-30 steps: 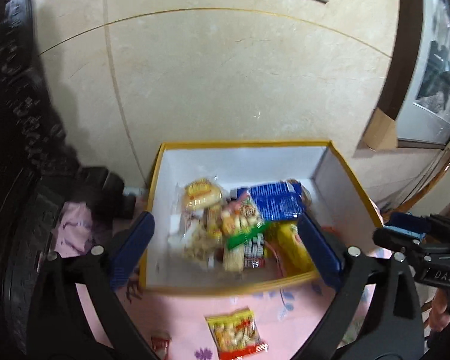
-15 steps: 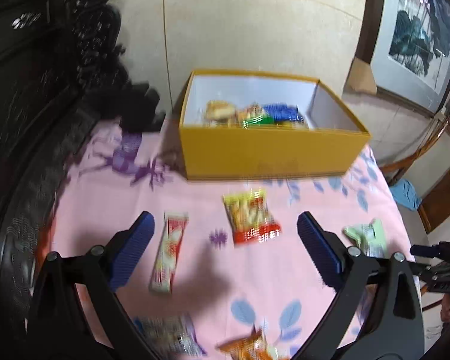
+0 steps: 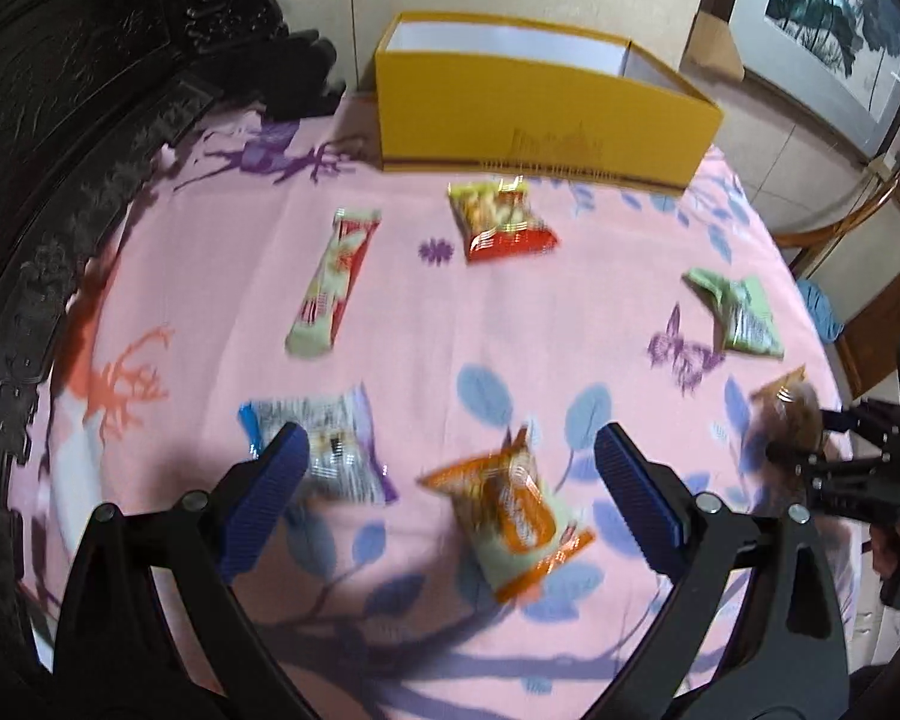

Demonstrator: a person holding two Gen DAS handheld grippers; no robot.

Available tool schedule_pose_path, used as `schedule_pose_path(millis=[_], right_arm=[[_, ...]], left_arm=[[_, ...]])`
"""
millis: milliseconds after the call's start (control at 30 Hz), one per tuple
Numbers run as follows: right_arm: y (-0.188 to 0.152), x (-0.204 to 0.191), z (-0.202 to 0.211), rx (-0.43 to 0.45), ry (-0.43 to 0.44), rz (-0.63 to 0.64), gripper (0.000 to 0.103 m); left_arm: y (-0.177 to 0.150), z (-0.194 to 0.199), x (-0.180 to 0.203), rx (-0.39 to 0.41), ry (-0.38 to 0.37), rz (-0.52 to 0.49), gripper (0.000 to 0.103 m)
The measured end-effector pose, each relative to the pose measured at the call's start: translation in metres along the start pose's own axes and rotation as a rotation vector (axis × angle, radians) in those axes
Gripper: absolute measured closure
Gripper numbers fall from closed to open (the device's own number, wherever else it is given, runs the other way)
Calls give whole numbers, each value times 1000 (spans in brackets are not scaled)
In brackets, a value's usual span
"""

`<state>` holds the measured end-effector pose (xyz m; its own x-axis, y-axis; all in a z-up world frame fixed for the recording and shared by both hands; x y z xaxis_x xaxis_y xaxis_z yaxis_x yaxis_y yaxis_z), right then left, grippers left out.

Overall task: Organize snacks
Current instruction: 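Grasp the orange snack bag with left tool while right tool grasps brown bread bag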

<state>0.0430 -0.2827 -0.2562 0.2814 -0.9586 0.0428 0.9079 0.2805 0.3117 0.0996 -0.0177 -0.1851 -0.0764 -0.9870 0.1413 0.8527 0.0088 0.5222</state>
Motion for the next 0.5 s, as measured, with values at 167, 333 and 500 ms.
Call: schedule_pose_path(millis=[167,333,500], right_arm=[[-2,1,3,28,0,-16,65],[-5,-1,8,40,48,-66,67],[-7,-11,8,43,42,-76,66]], left_arm=[[-18,-6,0,-21,16,-4,5],[-30,-15,8,-35,13,-8,5],[-38,-41,17,-76,18,34,5]])
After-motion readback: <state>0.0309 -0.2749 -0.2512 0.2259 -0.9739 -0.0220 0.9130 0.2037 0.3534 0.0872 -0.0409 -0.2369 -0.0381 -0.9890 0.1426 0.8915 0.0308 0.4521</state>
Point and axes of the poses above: each gripper's, at about its wrist camera, not at the fingertips, and z roughly against the way its jaws point, x to its right, y to its top, the point moved 6 cm from there along -z, roughly the way its jaws point, and after that the axes turned 12 degrees about z, right-handed, at the moved point
